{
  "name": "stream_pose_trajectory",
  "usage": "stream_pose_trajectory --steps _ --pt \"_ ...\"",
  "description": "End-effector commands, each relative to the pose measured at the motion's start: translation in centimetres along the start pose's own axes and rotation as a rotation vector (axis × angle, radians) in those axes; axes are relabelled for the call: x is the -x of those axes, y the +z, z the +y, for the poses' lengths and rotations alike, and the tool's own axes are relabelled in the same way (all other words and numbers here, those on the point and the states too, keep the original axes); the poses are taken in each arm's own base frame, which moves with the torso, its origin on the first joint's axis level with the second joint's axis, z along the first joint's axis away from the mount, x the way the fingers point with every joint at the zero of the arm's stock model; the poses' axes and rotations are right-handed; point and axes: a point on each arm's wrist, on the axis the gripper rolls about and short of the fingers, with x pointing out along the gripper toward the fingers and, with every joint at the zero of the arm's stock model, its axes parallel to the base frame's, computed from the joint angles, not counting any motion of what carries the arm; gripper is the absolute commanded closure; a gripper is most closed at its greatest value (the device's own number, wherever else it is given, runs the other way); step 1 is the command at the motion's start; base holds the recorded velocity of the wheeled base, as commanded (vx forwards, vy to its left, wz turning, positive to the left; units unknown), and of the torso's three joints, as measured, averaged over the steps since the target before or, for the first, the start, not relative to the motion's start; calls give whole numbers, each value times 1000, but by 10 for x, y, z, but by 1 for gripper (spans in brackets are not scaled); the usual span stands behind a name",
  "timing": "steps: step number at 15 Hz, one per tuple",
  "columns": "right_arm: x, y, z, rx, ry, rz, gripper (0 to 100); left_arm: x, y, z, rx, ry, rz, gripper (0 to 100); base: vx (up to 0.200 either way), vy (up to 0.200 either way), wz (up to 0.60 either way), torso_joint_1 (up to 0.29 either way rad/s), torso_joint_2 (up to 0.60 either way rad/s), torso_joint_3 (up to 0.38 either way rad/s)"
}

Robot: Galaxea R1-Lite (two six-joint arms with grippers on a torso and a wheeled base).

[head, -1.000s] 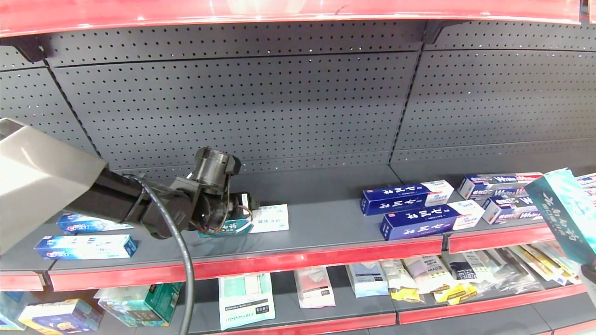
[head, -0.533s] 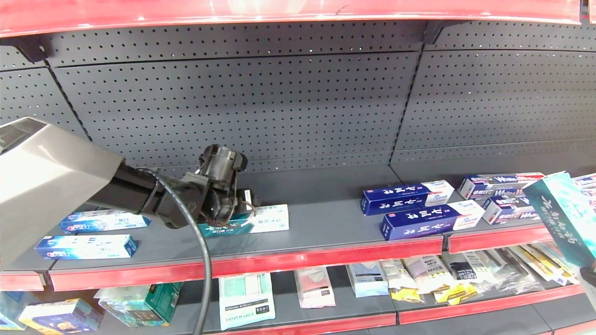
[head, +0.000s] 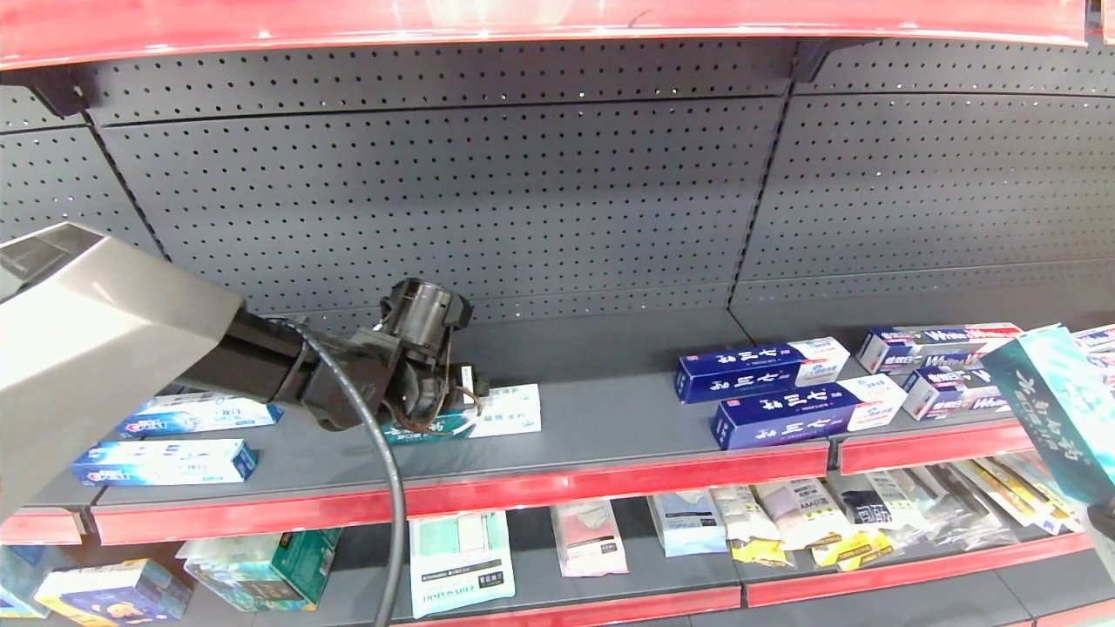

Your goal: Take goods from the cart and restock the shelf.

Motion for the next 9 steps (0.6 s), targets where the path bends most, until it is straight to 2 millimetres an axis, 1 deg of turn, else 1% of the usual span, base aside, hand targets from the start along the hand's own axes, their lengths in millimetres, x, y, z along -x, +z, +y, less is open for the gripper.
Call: stream_pose_trajectory --steps 1,6,8,9 --pt "2 -3 1 -1 -2 -6 100 0 2 -1 4 -7 -4 0 0 0 0 0 0 0" --pt "3 -7 2 0 -1 -4 100 -7 18 -11 23 -38 -48 0 0 0 0 0 0 0" --pt "3 -7 2 0 -1 -4 100 -16 15 -19 9 -25 -44 0 0 0 0 0 0 0" --pt "3 -8 2 0 0 -1 100 -17 11 -21 0 -26 -35 0 0 0 0 0 0 0"
